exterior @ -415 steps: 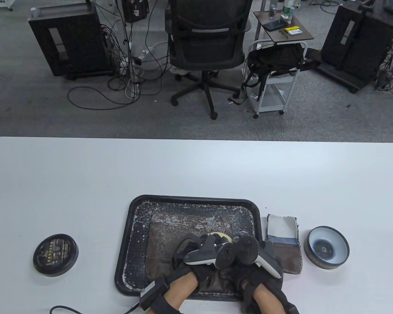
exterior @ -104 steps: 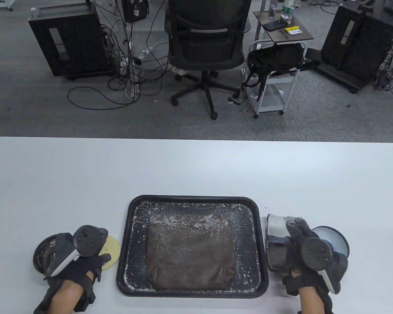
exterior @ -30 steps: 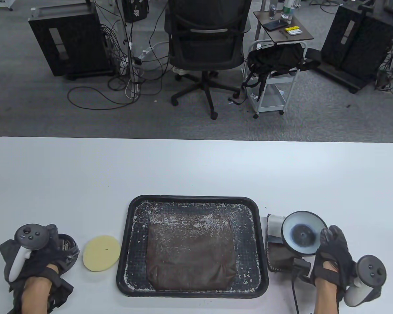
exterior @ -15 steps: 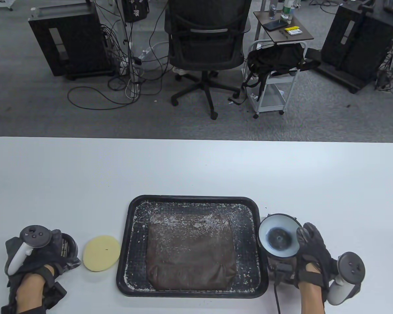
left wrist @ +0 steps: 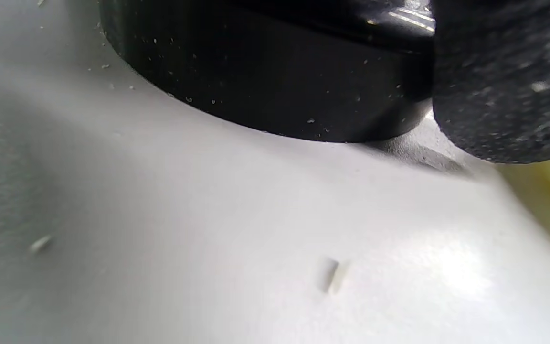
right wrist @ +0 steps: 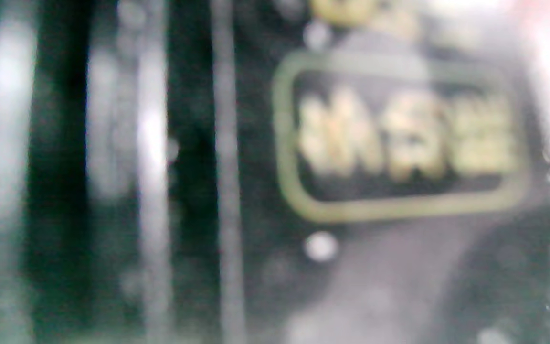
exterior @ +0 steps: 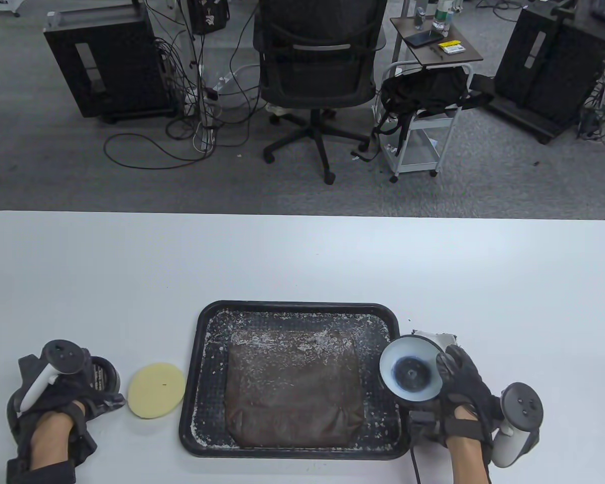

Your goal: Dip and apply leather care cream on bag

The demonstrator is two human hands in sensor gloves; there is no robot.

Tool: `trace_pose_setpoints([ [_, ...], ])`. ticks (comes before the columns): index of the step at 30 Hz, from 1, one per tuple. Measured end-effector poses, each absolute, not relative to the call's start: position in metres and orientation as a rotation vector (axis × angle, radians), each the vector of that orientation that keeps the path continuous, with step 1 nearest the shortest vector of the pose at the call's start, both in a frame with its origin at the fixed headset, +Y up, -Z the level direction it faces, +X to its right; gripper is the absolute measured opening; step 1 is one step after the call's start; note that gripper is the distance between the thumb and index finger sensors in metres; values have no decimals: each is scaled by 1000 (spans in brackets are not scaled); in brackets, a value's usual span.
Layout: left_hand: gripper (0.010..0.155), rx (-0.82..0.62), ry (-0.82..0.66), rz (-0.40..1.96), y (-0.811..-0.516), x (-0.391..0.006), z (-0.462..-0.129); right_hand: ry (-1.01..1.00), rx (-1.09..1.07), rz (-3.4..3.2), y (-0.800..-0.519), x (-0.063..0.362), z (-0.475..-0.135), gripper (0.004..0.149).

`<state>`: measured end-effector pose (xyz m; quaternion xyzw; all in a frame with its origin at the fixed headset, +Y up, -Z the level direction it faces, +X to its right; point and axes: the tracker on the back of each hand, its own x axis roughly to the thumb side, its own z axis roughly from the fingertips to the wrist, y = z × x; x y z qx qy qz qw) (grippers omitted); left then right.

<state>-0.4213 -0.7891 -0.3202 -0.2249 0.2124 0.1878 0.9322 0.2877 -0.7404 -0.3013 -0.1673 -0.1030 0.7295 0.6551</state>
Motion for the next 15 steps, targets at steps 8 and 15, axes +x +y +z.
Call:
trace_pose_setpoints([
  [8,116,-246,556,389,-768,-427,-311,-176,-350,1783,-742,262,-303,71],
  [15,116,104,371,510,-713,-381,-299,-125,-317,1872,-743,230,-301,70],
])
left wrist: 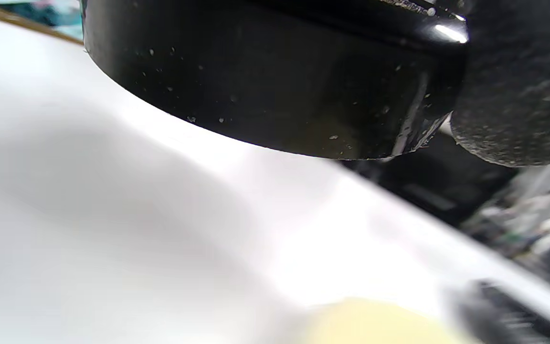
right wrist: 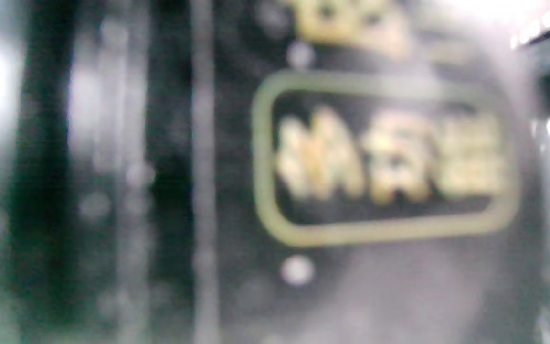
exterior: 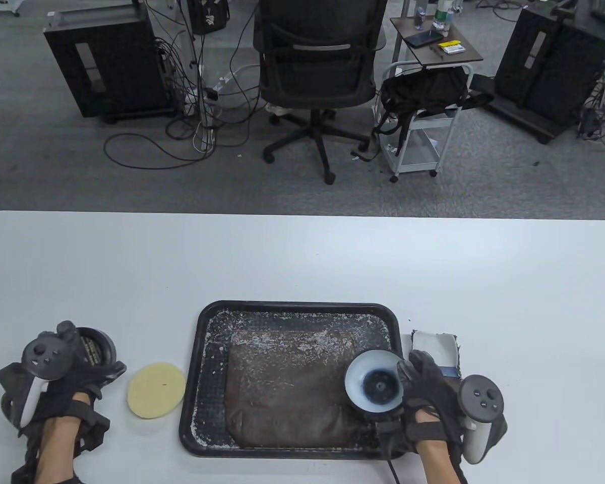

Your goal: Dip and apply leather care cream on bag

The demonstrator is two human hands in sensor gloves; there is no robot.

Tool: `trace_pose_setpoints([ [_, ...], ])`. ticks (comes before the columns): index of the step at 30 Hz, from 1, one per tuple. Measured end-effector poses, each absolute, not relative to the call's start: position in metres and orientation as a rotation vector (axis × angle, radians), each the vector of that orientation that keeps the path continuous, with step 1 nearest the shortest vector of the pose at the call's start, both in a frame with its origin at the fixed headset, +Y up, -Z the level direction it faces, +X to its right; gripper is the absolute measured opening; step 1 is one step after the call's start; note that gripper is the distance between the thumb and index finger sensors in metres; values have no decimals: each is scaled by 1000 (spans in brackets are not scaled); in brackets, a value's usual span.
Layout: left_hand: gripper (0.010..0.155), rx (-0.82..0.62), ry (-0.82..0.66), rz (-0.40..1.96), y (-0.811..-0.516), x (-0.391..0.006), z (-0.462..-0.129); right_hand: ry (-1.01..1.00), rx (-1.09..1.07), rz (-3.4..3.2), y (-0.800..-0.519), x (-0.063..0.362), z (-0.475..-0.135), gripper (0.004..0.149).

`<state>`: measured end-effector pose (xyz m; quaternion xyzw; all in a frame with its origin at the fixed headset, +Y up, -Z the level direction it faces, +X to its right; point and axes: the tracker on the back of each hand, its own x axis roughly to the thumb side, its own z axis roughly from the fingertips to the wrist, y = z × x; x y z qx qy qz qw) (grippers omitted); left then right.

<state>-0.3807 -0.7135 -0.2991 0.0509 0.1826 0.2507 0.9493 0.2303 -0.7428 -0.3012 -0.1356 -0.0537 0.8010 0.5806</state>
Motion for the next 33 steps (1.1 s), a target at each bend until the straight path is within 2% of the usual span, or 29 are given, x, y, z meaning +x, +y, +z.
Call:
trace_pose_setpoints([
  [5,116,202,24,711,-694,-300,-295,-113,-254,1854,-744,211,-301,70],
  [10,116,133,-275,761,-698,-201,-287,-113,-193,1854,-748,195,-299,68],
  [15,116,74,-455,708,-709,-142,-279,-113,-114,1895,-750,178,-298,66],
  [22,116,-38,-542,701,-729,-113,-271,-34,68,1908,-749,136,-295,63],
  [24,116,-66,-561,775,-734,-111,-270,7,109,1905,-750,122,-293,62],
  [27,116,-38,-552,803,-737,-118,-271,10,84,1872,-754,115,-293,60],
  [30,115,16,-566,892,-734,-123,-271,109,104,1697,-762,110,-294,63],
  [33,115,74,-578,843,-727,-123,-269,130,103,1551,-763,106,-292,66],
])
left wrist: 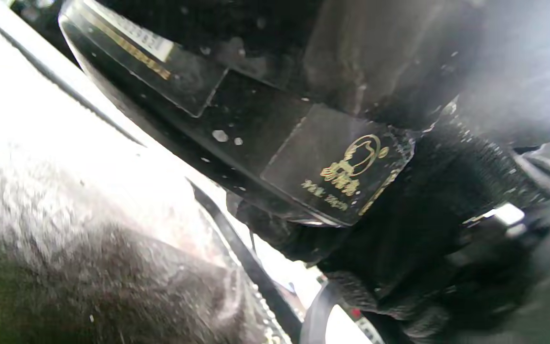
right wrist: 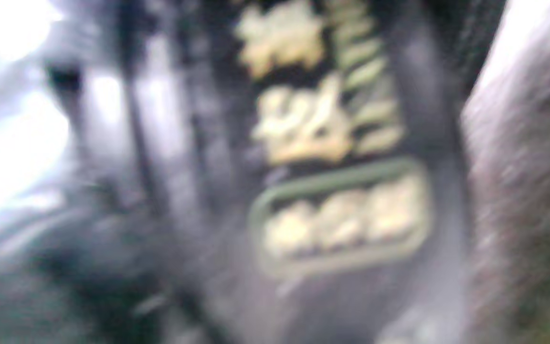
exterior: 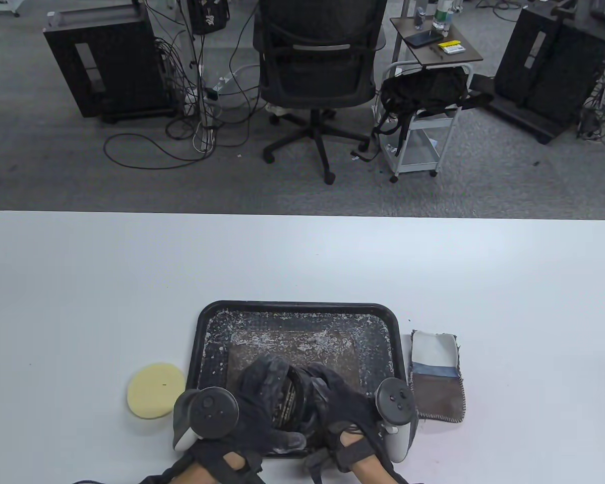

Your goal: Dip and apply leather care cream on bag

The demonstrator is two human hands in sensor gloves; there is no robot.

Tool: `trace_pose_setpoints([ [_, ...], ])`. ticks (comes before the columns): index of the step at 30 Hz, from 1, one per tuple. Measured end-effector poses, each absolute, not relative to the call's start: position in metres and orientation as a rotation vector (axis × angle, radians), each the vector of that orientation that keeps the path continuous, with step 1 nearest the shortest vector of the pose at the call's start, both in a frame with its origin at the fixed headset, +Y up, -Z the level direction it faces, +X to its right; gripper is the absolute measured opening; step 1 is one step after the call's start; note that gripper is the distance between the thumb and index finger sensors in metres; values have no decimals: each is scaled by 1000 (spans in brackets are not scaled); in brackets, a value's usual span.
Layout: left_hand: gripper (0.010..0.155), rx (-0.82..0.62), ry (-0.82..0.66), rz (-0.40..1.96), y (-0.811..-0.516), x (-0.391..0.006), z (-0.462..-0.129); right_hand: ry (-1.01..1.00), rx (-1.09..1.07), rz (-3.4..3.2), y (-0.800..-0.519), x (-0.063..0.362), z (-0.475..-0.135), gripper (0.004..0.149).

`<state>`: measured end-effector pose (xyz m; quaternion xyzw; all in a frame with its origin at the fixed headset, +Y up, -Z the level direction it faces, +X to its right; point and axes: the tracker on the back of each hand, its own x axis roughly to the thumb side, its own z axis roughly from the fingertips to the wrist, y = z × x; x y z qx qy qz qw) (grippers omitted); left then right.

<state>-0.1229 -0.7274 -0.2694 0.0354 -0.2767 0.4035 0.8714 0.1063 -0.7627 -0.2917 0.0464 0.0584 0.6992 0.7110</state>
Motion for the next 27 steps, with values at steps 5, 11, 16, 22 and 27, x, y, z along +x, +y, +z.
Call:
trace_pose_setpoints([
  [5,115,83,-556,851,-730,-130,-271,216,220,1370,-761,105,-294,75],
  [11,115,-20,-456,1220,-747,-149,-286,390,350,1157,-768,97,-297,77],
  [16,115,-109,-395,1505,-762,-154,-289,293,476,1422,-759,92,-299,88],
  [22,115,-227,-421,1697,-770,-142,-282,186,530,1488,-760,93,-298,100],
  [27,115,-295,-468,1719,-772,-136,-281,209,592,1624,-759,86,-291,107],
])
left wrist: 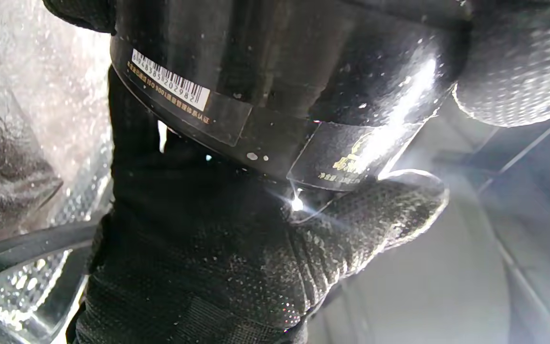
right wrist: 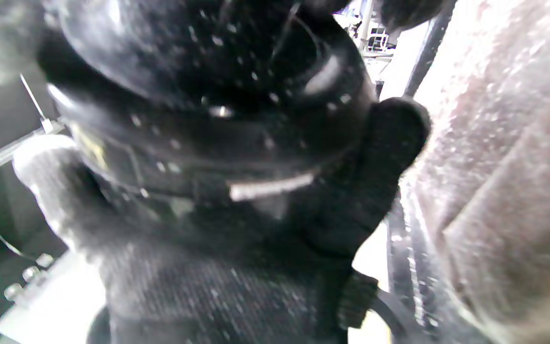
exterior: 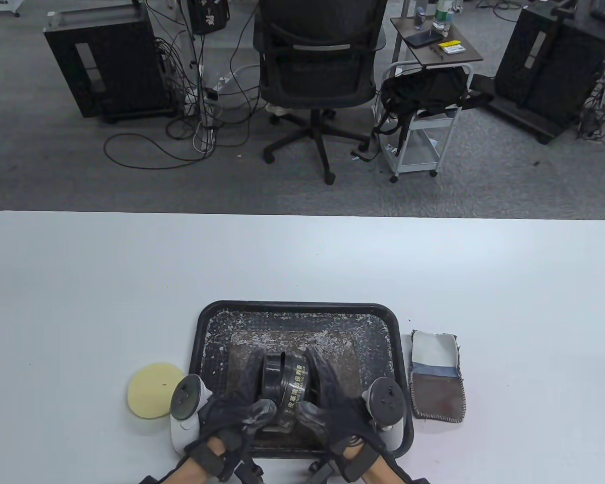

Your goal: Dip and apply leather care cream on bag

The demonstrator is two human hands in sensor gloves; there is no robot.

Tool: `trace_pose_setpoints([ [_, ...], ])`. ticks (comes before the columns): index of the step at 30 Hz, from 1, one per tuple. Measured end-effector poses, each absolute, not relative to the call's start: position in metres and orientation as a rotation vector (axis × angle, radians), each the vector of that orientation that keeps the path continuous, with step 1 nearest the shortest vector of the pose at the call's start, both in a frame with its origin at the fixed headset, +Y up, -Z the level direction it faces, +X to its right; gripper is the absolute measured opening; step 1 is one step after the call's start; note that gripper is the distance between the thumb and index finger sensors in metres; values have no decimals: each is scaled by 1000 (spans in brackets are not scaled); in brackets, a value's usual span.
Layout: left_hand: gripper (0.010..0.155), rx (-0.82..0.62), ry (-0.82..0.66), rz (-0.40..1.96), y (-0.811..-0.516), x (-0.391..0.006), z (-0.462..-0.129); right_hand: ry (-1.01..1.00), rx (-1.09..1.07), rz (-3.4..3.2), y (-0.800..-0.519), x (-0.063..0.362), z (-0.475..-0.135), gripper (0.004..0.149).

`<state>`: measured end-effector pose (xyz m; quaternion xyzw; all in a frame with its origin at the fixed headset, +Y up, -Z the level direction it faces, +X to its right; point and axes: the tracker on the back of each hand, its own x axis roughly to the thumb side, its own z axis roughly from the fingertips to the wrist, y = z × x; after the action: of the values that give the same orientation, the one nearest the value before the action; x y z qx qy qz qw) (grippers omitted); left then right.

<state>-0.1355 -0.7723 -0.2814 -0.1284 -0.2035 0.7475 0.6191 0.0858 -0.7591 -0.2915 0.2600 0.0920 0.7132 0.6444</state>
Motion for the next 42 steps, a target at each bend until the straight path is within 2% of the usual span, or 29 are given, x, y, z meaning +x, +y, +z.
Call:
trace_pose_setpoints([
  [2,115,-338,-493,1726,-775,-133,-280,238,577,1556,-760,84,-291,107],
  [7,112,-317,-488,1651,-776,-132,-283,269,561,1495,-766,83,-292,116],
  [19,109,-286,-492,1587,-777,-140,-287,211,596,1573,-758,88,-294,115],
  [26,109,-344,-501,1606,-779,-140,-286,162,660,1641,-751,87,-289,115],
  [42,107,-469,-414,1668,-788,-146,-286,74,778,1812,-743,85,-282,114],
])
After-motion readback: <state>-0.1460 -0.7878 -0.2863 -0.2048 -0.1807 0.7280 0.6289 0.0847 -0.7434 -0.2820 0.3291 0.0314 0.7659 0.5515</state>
